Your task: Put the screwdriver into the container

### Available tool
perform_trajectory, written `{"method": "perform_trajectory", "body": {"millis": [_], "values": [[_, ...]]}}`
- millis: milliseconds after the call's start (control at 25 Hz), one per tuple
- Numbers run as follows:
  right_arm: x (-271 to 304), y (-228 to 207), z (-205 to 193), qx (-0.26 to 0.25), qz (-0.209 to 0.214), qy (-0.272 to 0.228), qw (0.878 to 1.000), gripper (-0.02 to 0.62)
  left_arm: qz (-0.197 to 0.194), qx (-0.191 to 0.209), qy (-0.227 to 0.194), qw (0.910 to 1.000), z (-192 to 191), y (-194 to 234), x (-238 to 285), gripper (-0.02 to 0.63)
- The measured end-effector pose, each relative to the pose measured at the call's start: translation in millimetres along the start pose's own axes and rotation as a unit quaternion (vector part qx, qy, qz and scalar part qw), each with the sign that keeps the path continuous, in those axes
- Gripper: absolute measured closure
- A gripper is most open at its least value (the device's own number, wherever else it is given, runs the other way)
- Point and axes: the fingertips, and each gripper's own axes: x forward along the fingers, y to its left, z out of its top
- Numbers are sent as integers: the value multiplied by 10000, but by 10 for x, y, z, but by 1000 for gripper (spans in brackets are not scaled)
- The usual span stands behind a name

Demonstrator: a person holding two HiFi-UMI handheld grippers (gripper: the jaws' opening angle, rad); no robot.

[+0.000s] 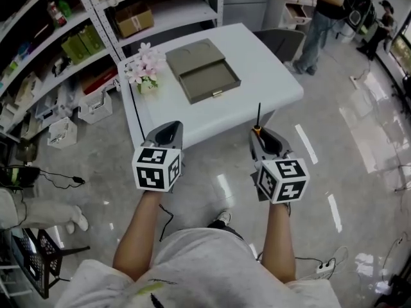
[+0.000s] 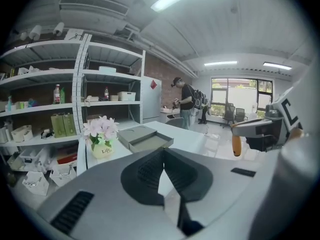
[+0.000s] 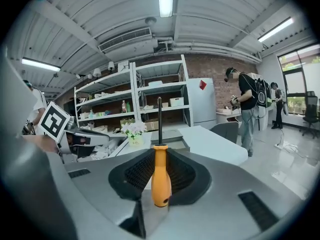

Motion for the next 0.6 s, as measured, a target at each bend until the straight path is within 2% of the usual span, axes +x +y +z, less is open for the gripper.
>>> {"method": "perform_trajectory", "body": {"millis": [280,440,600], "values": [[164,-431,156,-8,255,-102,9996,520,375,-22,20,9993,178,-140,329,603],[268,-534,251,-145,419,-181,9989,520,607,-182,33,9980,219,-127,415,603],[355,-550,309,-194,636,-226,9975,520,699,-55,95,9975,232,-140,481,603]]}}
